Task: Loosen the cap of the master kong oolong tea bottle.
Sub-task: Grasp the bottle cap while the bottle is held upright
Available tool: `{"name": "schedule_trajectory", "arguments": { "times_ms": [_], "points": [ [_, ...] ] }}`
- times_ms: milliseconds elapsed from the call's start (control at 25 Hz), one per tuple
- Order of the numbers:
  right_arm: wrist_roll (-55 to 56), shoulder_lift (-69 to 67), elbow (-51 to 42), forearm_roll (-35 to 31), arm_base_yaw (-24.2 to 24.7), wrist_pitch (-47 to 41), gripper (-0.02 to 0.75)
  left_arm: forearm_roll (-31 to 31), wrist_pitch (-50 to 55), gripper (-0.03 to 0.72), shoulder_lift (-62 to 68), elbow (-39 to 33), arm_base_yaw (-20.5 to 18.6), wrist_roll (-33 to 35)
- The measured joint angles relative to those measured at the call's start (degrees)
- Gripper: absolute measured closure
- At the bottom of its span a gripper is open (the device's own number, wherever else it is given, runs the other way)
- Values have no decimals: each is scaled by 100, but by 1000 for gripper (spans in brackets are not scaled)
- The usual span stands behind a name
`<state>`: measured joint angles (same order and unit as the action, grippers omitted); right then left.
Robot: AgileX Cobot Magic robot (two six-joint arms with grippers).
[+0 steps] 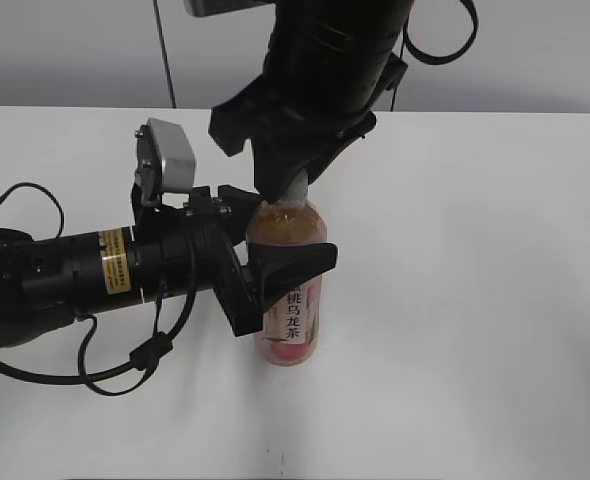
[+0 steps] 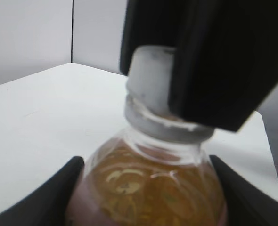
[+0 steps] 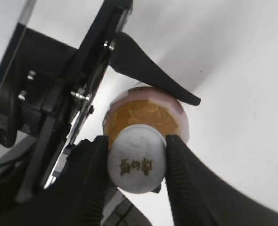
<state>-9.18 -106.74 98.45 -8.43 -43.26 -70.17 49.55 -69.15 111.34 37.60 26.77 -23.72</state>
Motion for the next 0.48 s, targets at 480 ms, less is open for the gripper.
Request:
{"name": "schedule_trajectory", "arguments": {
  "times_ms": [480],
  "points": [
    [-4421, 0, 0, 0, 1, -1, 458, 32, -7, 225, 0, 0, 0, 3]
  ]
}}
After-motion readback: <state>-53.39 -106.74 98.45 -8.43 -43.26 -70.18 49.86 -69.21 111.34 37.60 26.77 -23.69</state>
